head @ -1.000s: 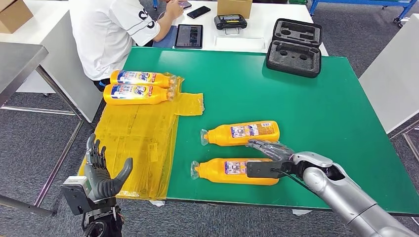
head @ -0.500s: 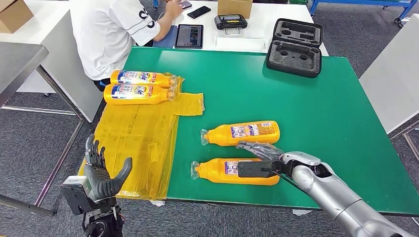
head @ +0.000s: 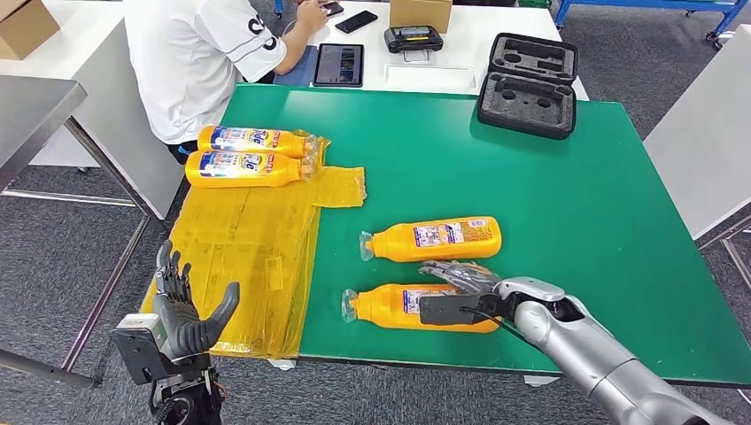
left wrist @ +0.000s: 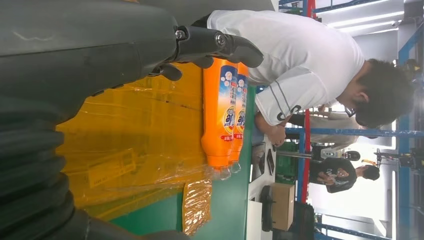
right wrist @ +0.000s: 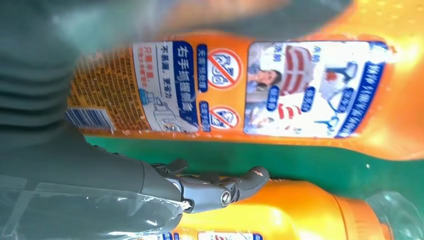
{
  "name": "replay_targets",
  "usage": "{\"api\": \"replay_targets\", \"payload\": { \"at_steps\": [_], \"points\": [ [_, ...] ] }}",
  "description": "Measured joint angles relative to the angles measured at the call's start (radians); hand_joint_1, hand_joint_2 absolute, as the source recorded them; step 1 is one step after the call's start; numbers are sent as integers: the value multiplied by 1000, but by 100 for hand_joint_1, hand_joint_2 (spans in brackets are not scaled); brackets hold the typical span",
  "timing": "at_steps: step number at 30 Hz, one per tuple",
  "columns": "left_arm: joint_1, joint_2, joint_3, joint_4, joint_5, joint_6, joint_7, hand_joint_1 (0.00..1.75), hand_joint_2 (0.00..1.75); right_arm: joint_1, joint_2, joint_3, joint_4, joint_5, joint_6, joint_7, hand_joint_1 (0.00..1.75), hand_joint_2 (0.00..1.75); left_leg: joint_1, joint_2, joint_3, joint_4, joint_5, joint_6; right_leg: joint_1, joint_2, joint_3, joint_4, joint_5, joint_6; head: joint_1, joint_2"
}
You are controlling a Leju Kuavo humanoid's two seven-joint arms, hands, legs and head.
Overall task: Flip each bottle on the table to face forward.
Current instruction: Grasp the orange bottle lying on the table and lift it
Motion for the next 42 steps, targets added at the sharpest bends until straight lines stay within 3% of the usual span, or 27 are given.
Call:
{"api": "replay_targets", "payload": {
  "at_steps": [21,26,27,30,31,38,42],
  "points": [
    [-1,0,-5,1,3,-2,1,0,175,39,-44,-4,-31,43,-11,18,0,175,0,0,1,0,0,0,0,0,1,0,0,0,0,0],
    [0,0,-5,1,3,0,2,0,175,44,-49,-4,-33,103,-38,35,3,175,0,0,2,0,0,0,0,0,2,0,0,0,0,0],
    [0,0,-5,1,3,1,2,0,175,46,-49,-4,-33,127,-53,46,23,175,0,0,2,0,0,0,0,0,2,0,0,0,0,0],
    [1,0,-5,1,4,1,5,0,175,56,-49,-5,-34,201,-97,73,134,175,0,0,2,0,0,0,0,0,2,0,0,0,0,0],
    [2,0,-5,1,4,1,6,0,175,61,-48,-7,-34,222,-109,78,154,175,0,0,3,0,0,0,0,0,2,0,0,0,0,0],
    [2,0,-5,1,4,-6,10,0,175,87,-39,-34,-34,284,-146,91,159,175,0,0,4,0,0,0,0,0,3,-1,0,0,0,0],
    [2,0,-5,1,3,-7,11,0,175,91,-37,-41,-34,286,-147,91,171,175,0,0,4,0,1,1,0,0,3,-1,1,0,0,0]
  ]
}}
